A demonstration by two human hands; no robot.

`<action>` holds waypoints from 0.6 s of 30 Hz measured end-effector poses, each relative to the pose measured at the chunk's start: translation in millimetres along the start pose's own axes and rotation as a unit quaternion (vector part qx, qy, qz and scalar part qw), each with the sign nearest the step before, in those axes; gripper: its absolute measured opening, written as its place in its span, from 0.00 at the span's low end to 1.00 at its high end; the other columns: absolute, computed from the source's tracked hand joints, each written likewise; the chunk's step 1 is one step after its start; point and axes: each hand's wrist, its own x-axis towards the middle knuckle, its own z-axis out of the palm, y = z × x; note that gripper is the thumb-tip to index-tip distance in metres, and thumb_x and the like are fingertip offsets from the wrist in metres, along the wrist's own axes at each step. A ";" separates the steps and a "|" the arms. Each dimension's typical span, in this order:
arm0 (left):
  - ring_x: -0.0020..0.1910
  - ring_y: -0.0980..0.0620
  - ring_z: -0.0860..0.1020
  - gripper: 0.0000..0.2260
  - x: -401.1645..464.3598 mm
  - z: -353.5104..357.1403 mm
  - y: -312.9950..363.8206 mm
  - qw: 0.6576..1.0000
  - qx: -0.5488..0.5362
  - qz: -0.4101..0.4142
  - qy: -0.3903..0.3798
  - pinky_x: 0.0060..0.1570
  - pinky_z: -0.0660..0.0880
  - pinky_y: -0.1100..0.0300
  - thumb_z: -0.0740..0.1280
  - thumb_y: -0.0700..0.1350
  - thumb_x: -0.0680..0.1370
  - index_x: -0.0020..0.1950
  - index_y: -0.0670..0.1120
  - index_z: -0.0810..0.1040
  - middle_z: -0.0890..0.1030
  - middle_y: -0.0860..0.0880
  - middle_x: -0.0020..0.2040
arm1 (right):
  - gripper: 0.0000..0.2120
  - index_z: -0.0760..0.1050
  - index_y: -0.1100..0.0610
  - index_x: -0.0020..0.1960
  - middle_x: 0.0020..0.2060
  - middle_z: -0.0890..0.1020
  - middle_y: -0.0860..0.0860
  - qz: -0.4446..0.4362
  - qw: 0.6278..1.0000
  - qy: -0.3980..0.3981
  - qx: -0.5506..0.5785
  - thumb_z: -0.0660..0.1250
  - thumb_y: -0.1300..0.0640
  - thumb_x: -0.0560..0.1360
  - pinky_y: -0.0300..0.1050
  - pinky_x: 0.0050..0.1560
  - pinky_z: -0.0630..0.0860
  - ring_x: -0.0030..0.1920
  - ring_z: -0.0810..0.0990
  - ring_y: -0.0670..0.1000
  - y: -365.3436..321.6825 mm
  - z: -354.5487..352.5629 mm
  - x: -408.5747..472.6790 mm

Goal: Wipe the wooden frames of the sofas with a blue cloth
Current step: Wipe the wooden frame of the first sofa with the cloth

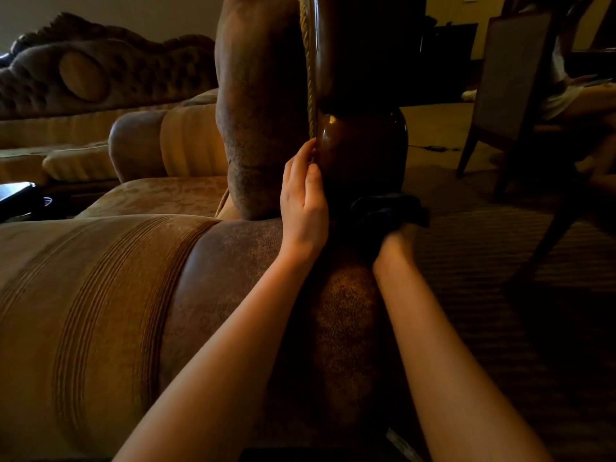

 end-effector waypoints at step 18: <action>0.64 0.55 0.69 0.24 0.6 -5.4 1.2 0.999 0.001 -0.036 0.014 0.67 0.67 0.56 0.52 0.51 0.77 0.71 0.45 0.66 0.70 0.47 0.65 | 0.10 0.71 0.56 0.48 0.46 0.77 0.52 -0.058 0.994 -0.054 0.070 0.57 0.69 0.75 0.42 0.48 0.77 0.48 0.79 0.54 -26.0 -5.5 -20.6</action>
